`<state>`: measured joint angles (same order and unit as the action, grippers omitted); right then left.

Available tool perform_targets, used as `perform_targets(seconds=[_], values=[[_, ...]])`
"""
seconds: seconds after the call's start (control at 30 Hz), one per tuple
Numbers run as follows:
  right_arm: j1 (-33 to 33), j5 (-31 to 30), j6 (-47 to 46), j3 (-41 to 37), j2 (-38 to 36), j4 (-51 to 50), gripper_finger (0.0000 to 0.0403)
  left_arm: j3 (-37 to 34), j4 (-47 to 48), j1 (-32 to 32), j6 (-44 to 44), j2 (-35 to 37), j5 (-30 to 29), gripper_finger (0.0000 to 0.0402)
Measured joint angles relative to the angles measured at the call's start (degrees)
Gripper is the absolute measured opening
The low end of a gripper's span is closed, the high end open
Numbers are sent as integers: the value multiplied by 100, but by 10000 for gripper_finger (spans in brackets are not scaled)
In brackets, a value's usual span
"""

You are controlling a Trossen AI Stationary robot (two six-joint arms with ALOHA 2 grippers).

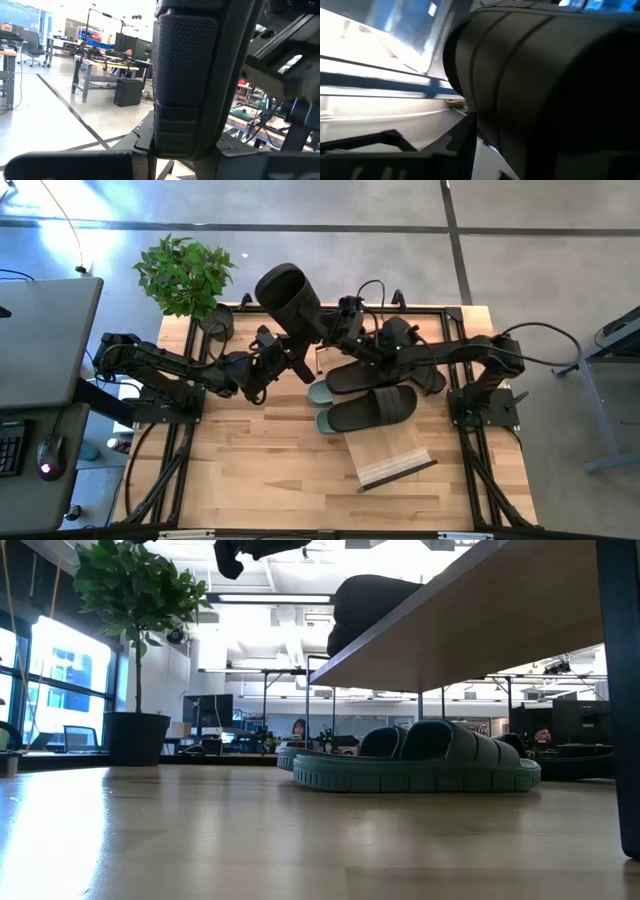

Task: Pick and place slides into the shelf
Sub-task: Put the black slides under the shelf

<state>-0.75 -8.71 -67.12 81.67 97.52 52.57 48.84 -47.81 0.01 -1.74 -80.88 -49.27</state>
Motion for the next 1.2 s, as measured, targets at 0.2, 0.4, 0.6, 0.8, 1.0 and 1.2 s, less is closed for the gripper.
perform_targets(seconds=[0.2,0.4,0.6,0.8,1.0,1.2], values=[[89,-143,331,0,-520,-1342,128,0,2,0,4,0,1,70],[194,-181,554,0,-939,-2784,128,-2,-4,0,0,0,-51,70],[339,-224,749,-2,-1285,-3556,128,-2,-2,0,-13,0,-64,70],[641,-158,1155,-2,-1877,-4988,128,-2,0,-16,-423,0,277,70],[1032,-496,1730,-2,-2702,-6399,128,-2,580,-249,-837,82,813,70],[1315,-992,2125,-2,-3482,-7470,128,0,1765,-524,-1933,437,2179,70]])
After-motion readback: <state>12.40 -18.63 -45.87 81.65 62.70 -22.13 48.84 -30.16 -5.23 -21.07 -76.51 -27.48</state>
